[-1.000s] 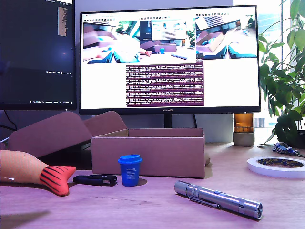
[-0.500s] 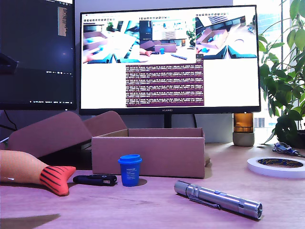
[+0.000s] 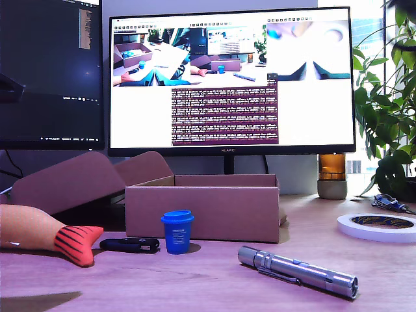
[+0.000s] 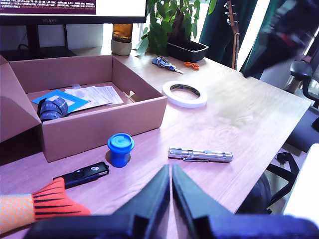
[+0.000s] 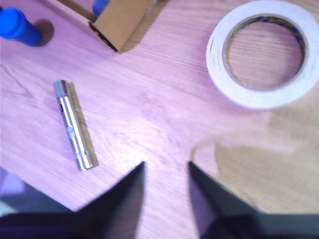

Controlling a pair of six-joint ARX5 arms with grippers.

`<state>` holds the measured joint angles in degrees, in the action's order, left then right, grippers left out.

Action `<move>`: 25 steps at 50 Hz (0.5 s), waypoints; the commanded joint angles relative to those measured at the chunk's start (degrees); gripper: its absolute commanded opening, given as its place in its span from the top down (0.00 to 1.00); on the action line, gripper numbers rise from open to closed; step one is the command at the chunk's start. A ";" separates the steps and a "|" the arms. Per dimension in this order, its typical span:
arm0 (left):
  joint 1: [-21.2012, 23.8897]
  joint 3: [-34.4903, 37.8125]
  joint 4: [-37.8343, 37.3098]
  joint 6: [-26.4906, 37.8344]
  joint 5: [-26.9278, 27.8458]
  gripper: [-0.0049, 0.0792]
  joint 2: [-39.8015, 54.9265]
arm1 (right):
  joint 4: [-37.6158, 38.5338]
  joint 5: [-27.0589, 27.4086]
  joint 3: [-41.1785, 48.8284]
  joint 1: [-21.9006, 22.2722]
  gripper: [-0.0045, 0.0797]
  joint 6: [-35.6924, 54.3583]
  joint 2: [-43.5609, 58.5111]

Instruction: Pick up the tape roll and place it inside the cardboard box

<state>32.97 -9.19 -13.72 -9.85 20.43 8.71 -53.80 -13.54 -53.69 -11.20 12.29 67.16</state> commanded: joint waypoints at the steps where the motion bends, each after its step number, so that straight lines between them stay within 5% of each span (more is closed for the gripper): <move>1: 0.15 1.38 0.11 0.92 -0.17 0.97 -0.09 | -1.18 1.09 -2.45 -1.09 0.48 1.70 2.99; 7: 0.15 1.38 0.04 0.90 -0.13 0.97 -0.09 | -3.30 4.48 -7.78 -1.51 0.40 2.95 8.96; 25: 0.15 1.38 -0.37 0.94 -0.15 0.97 -0.09 | -2.97 8.83 -15.45 -1.64 0.40 6.19 22.47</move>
<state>32.97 -9.19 -14.46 -9.41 20.43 8.71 -57.32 -6.20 -68.90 -12.51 18.11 88.20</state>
